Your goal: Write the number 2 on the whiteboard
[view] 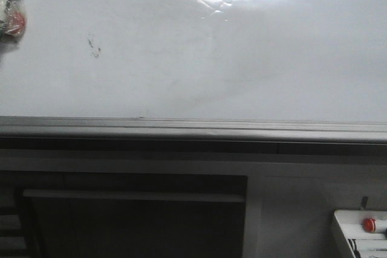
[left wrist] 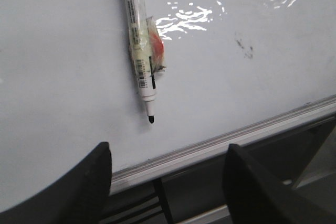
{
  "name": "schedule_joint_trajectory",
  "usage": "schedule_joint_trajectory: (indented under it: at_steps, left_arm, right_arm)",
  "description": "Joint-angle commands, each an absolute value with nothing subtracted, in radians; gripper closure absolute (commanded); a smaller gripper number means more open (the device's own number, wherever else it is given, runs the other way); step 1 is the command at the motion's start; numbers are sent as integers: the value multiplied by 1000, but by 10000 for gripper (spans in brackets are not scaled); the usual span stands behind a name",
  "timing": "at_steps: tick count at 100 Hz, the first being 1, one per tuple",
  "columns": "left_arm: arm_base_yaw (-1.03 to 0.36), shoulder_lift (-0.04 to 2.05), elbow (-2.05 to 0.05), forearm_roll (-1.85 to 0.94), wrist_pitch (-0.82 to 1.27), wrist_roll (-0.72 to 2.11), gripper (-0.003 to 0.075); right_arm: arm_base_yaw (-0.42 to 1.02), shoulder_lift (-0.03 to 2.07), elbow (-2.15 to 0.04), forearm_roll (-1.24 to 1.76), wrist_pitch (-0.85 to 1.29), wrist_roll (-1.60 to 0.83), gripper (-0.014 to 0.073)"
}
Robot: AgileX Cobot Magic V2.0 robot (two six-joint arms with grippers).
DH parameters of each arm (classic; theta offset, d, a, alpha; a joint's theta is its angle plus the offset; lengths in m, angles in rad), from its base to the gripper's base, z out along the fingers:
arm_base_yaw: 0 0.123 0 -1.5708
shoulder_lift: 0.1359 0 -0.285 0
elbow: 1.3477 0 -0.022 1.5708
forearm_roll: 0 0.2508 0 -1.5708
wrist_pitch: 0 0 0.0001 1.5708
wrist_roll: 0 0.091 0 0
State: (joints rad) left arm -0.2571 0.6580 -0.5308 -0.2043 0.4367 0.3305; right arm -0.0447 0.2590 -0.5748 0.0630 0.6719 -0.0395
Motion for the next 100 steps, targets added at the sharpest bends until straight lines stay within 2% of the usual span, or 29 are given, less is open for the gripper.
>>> schedule_joint_trajectory:
  at_steps: [1,27,46,88,100]
  left_arm:
    - [-265,736,-599,-214,365,323,288]
    - [-254,1022,-748,-206,388,323,288]
    - [-209,1158,-834,-206,394,299,288]
    - [-218,1231,-895,-205,410,299,290]
    - [-218,1231,-897,-205,415,299,353]
  right_arm:
    - [-48,279,-608,65,592,-50,272]
    - [-48,279,-608,65,592,-50,272]
    - [-48,279,-608,65,594,-50,272]
    - [-48,279,-608,65,594,-50,272]
    - [-48,279,-608,65,594,-50,272]
